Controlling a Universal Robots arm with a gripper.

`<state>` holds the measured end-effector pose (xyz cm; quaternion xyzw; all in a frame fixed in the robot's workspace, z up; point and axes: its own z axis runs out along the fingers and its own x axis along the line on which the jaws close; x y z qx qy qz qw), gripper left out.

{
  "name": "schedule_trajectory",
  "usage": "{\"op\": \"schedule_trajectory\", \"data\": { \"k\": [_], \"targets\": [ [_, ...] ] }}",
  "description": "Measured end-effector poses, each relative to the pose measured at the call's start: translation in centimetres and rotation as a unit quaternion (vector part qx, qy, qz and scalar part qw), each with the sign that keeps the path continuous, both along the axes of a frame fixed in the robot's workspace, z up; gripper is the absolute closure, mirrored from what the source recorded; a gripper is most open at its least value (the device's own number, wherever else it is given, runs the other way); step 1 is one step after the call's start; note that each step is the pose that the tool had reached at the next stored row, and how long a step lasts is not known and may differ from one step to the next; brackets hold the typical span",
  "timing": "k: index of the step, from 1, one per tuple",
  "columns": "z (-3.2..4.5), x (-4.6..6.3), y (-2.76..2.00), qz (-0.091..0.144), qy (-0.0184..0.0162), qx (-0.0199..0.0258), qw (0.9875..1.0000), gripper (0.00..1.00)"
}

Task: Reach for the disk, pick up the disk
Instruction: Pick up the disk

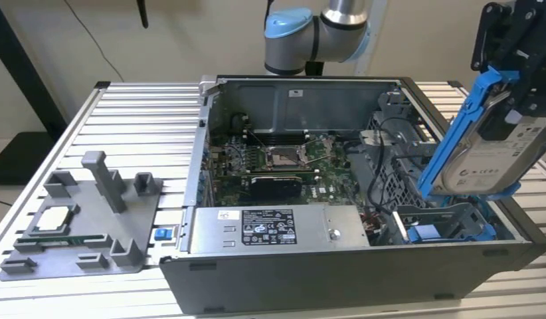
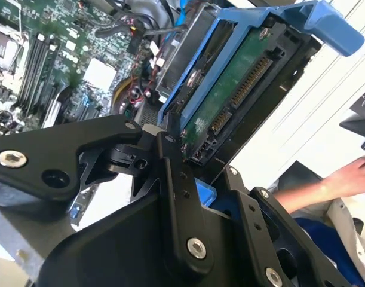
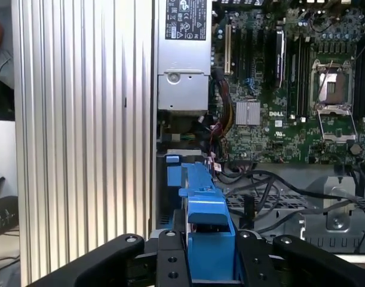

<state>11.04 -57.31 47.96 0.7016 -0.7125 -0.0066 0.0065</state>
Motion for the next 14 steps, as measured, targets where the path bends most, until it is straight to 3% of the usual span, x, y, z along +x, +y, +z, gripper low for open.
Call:
{"op": "schedule_trajectory", "data": {
  "k": [5, 9, 14],
  "targets": [
    [-0.62, 0.0, -0.44, -0.003, 0.0028, 0.0001, 1.0000, 1.00],
    [-1.09, 0.0, -0.46, -0.003, 0.0037, -0.0001, 1.0000, 1.00],
    [-1.12, 0.0, -0.47, -0.003, 0.0038, -0.0001, 1.0000, 1.00]
  ]
}}
